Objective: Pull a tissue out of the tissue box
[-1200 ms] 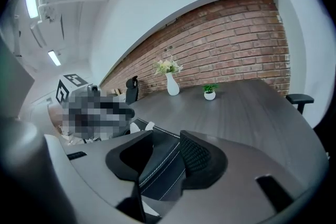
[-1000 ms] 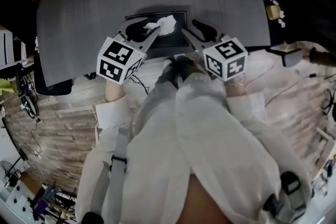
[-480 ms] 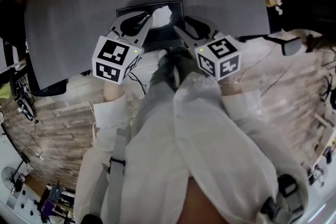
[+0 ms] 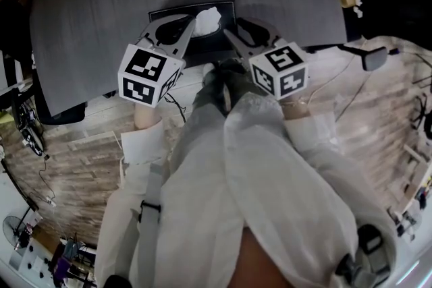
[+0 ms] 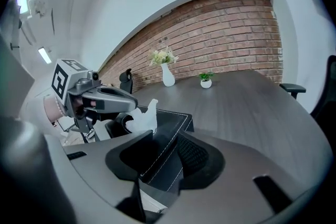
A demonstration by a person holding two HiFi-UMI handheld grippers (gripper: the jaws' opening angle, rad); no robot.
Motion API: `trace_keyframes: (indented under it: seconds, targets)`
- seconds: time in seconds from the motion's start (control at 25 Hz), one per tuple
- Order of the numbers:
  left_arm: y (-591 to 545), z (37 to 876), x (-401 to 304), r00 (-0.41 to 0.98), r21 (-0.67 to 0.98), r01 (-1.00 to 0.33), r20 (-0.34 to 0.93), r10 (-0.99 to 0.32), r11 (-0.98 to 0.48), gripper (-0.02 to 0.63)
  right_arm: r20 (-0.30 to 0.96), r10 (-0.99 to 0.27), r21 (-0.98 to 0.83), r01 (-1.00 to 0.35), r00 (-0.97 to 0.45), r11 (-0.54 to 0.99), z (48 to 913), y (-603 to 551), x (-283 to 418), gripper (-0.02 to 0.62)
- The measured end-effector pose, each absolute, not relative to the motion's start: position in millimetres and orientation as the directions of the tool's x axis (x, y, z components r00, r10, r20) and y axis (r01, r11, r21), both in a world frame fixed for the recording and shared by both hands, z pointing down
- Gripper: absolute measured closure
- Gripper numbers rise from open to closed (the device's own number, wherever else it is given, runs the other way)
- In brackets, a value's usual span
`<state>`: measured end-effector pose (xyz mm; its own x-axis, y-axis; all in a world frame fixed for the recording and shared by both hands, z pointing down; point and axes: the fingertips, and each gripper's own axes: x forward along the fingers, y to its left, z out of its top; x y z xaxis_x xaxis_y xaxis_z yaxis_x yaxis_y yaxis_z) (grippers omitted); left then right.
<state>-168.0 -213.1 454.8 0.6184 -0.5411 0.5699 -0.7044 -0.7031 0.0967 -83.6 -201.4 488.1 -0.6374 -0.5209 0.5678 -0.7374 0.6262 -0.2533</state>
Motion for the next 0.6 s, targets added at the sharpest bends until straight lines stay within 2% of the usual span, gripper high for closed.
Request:
trace_keyframes:
  seconds: [0.6]
  targets:
    - [-221,438,-179,0.626,0.123,-0.726,0.523,-0.578,-0.676,0.601,0.592,-0.474,-0.259,-0.711,-0.651,0.653,492,-202,-87,0.454]
